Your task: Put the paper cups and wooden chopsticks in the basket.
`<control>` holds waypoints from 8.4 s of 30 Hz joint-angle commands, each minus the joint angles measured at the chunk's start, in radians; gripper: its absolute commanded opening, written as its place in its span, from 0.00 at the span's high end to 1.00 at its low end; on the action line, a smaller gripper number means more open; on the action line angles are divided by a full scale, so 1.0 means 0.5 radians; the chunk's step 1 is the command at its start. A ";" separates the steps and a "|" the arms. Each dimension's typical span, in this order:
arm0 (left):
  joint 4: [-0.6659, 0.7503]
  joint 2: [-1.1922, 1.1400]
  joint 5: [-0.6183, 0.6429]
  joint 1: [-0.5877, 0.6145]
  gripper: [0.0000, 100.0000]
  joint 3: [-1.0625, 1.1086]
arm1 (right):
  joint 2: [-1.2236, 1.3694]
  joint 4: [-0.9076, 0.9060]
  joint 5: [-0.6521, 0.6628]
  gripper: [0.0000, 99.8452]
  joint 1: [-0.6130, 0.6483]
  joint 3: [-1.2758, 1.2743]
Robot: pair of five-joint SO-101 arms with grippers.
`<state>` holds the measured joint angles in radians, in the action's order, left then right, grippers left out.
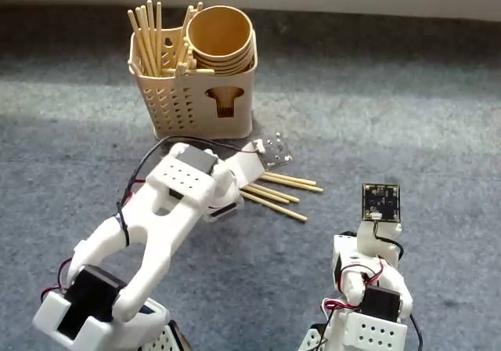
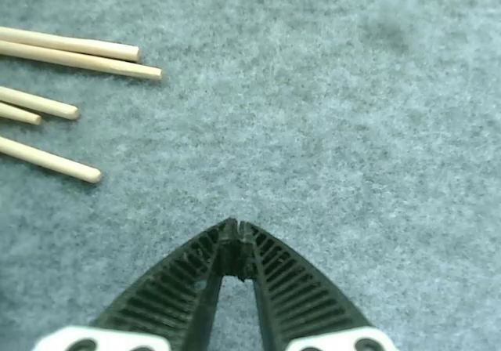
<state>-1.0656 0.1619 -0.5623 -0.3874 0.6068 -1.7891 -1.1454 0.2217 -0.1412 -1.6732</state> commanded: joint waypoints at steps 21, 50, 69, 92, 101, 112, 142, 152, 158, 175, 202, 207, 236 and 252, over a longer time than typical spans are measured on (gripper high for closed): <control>0.120 -0.882 -0.166 -0.149 0.87 -0.707 | -0.002 0.032 -0.009 0.98 -0.017 -0.238; -0.491 -0.861 0.046 -0.241 0.99 -0.839 | -0.002 0.032 -0.009 0.98 -0.017 -0.238; -0.074 -0.578 0.135 -0.097 0.86 -0.643 | -0.002 0.032 -0.009 0.98 -0.017 -0.238; -0.463 -1.241 0.061 -0.051 0.99 -1.201 | -0.002 0.032 -0.009 0.98 -0.017 -0.238; -0.543 -0.999 0.071 -0.051 0.99 -1.023 | -0.002 0.032 -0.009 0.98 -0.017 -0.238; -0.285 -0.376 0.157 -0.035 0.99 -0.517 | -0.002 0.032 -0.009 0.98 -0.017 -0.238; 0.071 0.431 0.233 0.066 0.99 0.066 | -0.002 0.032 -0.009 0.98 -0.017 -0.238; 0.074 0.431 0.338 0.069 0.99 0.054 | -0.002 0.032 -0.009 0.98 -0.017 -0.238; 0.064 0.459 0.338 0.069 0.99 0.063 | -0.002 0.032 -0.009 0.98 -0.017 -0.238; 0.077 1.428 0.509 0.265 0.99 0.336 | -0.002 0.032 -0.009 0.98 -0.017 -0.238; 0.878 1.941 1.252 0.612 0.99 0.023 | -0.002 0.032 -0.009 0.98 -0.017 -0.238; 1.366 1.941 1.240 0.612 0.99 0.189 | -0.002 0.032 -0.009 0.98 -0.017 -0.238; 2.071 0.640 1.252 0.867 0.99 -0.035 | -0.002 0.032 -0.009 0.98 -0.017 -0.238; 1.479 0.729 1.249 0.864 0.87 -0.130 | -0.002 0.032 -0.009 0.98 -0.017 -0.238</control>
<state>-0.2570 0.4795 0.0545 0.0345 0.6099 -1.7891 -1.1454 0.2217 -0.1412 -1.6732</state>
